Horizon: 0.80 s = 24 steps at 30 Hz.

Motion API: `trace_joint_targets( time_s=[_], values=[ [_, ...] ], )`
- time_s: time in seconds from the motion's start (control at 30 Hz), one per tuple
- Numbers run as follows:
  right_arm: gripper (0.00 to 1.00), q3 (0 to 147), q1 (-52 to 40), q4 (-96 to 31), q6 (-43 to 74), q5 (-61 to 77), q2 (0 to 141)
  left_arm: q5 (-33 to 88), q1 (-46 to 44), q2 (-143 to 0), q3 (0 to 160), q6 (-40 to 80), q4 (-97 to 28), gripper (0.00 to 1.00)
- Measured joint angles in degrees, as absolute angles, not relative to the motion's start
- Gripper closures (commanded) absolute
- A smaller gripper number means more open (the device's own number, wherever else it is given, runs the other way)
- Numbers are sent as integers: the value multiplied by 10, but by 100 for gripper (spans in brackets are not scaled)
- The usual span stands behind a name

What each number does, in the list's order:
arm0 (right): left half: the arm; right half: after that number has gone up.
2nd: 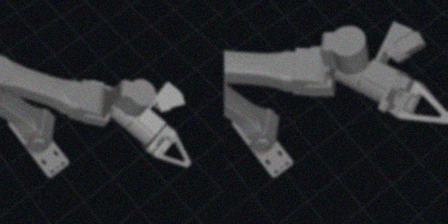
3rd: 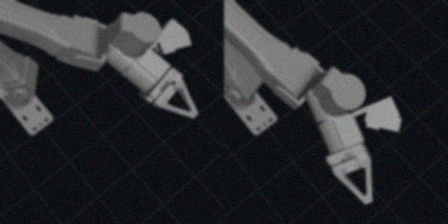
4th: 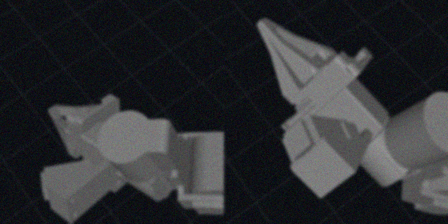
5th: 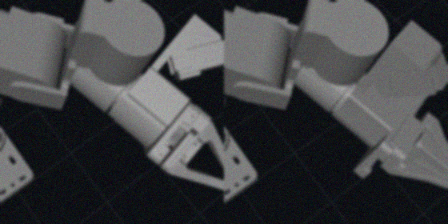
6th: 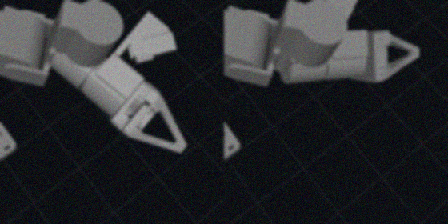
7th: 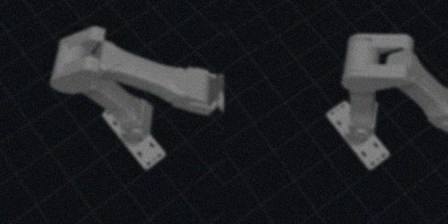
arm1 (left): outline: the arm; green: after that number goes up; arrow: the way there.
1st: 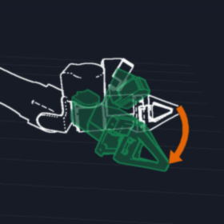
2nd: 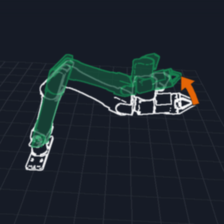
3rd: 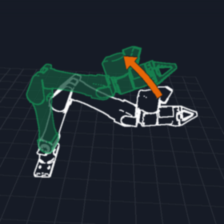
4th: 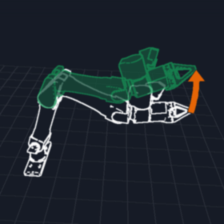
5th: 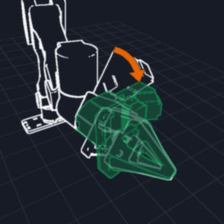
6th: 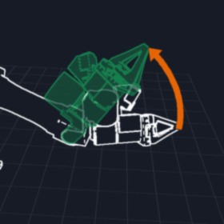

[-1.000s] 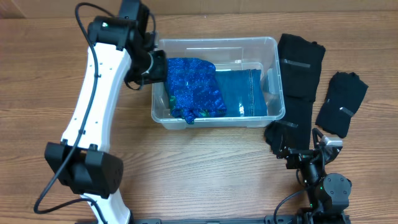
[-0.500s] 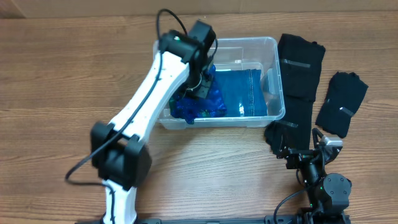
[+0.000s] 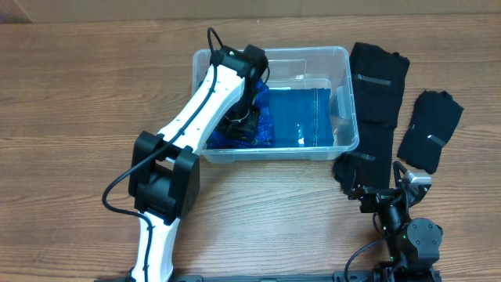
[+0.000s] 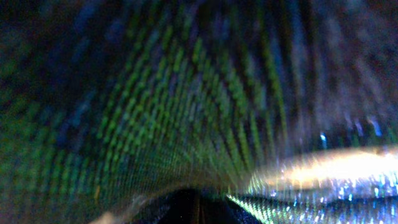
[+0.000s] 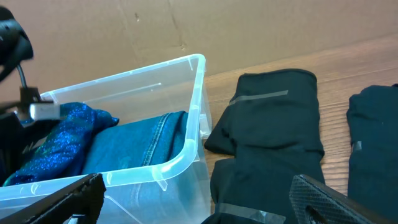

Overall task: Pack container
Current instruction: 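Carry the sparkly blue garment into the bin's left side and release, then press the sparkly garment flat with the left gripper, then withdraw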

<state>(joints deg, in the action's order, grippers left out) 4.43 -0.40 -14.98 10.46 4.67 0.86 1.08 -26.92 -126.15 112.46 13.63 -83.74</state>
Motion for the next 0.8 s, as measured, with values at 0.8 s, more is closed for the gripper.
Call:
trace_joint_targets(
  time_s=[0.8],
  values=[
    [0, 44, -4, -150, 105, 47, 9, -24, -185, -1337, 1204, 164, -781, 79]
  ],
)
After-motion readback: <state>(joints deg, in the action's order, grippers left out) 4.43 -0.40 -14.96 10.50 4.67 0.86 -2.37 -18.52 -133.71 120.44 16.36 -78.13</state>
